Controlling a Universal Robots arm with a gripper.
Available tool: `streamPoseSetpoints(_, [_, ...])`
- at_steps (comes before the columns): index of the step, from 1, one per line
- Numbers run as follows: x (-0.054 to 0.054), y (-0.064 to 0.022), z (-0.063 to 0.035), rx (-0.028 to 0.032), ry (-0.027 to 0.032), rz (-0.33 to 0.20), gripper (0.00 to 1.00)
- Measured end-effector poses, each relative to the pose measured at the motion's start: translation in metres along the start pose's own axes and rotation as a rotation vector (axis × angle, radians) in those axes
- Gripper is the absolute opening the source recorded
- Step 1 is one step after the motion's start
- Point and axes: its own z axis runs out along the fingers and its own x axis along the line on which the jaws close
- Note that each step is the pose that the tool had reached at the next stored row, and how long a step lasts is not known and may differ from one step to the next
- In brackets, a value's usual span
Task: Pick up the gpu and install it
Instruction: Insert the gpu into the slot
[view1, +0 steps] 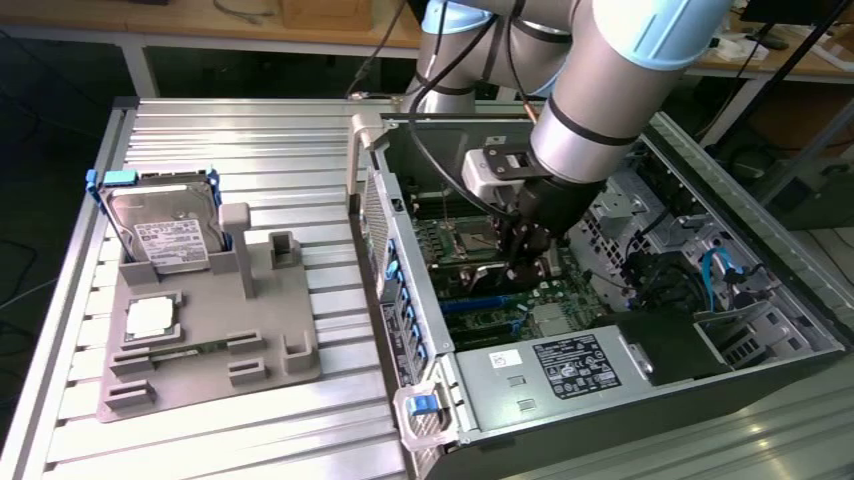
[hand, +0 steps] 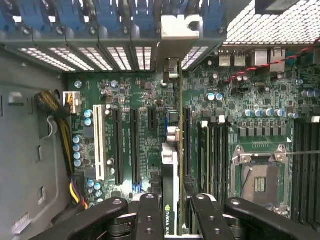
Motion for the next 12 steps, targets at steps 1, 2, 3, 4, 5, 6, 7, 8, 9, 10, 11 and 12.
streamPoseSetpoints(1, [0.0001, 0.0013, 0.0009, 0.0001, -0.0001, 0.001, 0.27])
streamPoseSetpoints(2, [0.0001, 0.0020, 0.0015, 0.0001, 0.0000, 0.001, 0.27])
streamPoseSetpoints(3, [0.0002, 0.0025, 0.0020, 0.0001, 0.0000, 0.002, 0.27])
streamPoseSetpoints(4, [0.0002, 0.0026, 0.0024, 0.0001, 0.0001, 0.002, 0.27])
streamPoseSetpoints(5, [0.0002, 0.0026, 0.0027, 0.0000, 0.0001, 0.002, 0.27])
streamPoseSetpoints(6, [0.0002, 0.0027, 0.0029, 0.0000, 0.0002, 0.002, 0.27])
streamPoseSetpoints(7, [0.0002, 0.0031, 0.0033, 0.0001, 0.0000, 0.003, 0.27])
streamPoseSetpoints(8, [0.0003, 0.0035, 0.0035, 0.0001, 0.0000, 0.003, 0.27])
streamPoseSetpoints(9, [0.0003, 0.0039, 0.0036, 0.0001, 0.0000, 0.003, 0.27])
streamPoseSetpoints(10, [0.0003, 0.0044, 0.0036, 0.0001, 0.0001, 0.003, 0.27])
streamPoseSetpoints(11, [0.0003, 0.0044, 0.0037, 0.0001, 0.0000, 0.002, 0.27])
streamPoseSetpoints(12, [0.0003, 0.0046, 0.0037, 0.0001, -0.0001, 0.002, 0.27])
